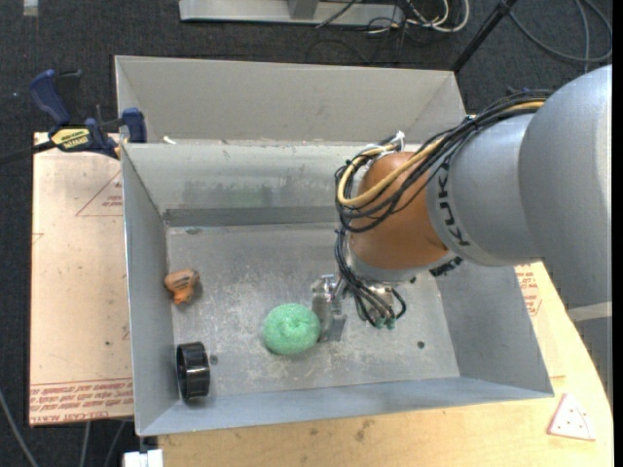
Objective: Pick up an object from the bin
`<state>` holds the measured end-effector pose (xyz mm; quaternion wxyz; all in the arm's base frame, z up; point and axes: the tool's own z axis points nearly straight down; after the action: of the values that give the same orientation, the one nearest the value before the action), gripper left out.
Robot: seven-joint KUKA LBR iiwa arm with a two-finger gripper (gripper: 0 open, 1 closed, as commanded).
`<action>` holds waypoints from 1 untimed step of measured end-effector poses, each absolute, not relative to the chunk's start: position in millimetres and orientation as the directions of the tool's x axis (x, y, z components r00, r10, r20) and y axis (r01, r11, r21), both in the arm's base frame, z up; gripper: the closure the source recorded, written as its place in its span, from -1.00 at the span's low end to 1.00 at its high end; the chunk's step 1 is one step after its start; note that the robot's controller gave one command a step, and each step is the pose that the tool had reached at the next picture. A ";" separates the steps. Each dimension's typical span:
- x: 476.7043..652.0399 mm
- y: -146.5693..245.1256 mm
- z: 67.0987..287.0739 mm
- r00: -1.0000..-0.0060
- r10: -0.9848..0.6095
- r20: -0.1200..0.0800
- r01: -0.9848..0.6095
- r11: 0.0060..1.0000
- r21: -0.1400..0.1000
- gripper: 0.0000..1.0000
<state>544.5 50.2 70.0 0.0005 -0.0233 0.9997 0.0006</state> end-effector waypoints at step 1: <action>544.5 50.1 70.0 -0.999 -0.047 -0.001 -0.047 0.999 0.001 -1.00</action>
Offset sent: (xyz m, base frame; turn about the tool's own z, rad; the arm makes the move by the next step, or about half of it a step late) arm 0.0000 0.0000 0.0000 0.0000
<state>544.5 50.1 70.0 0.0005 -0.0237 0.9997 0.0004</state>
